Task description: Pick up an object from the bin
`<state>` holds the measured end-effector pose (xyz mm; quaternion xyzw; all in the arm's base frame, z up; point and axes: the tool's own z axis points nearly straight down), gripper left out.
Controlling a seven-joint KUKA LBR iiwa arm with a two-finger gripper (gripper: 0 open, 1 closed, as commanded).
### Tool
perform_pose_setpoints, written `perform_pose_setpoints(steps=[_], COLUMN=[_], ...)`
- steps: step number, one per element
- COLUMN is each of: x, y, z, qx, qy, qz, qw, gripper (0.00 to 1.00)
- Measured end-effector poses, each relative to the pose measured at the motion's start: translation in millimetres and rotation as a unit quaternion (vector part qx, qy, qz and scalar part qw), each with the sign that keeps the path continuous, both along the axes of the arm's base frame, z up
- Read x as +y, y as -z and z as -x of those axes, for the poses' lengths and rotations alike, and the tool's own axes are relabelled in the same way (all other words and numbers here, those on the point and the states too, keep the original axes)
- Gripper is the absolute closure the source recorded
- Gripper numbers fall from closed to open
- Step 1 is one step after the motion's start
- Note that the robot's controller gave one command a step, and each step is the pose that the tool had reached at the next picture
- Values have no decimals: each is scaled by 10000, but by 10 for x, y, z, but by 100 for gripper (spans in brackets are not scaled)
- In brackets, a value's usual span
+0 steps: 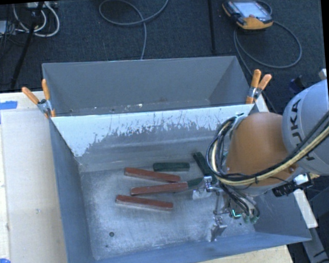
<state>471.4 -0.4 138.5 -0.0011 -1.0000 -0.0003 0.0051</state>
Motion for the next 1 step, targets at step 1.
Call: perform_pose_setpoints(steps=[1], x=[0], y=[-38], z=[-20], qx=[-40], qy=[0], qz=[0], qw=[10000], gripper=[0])
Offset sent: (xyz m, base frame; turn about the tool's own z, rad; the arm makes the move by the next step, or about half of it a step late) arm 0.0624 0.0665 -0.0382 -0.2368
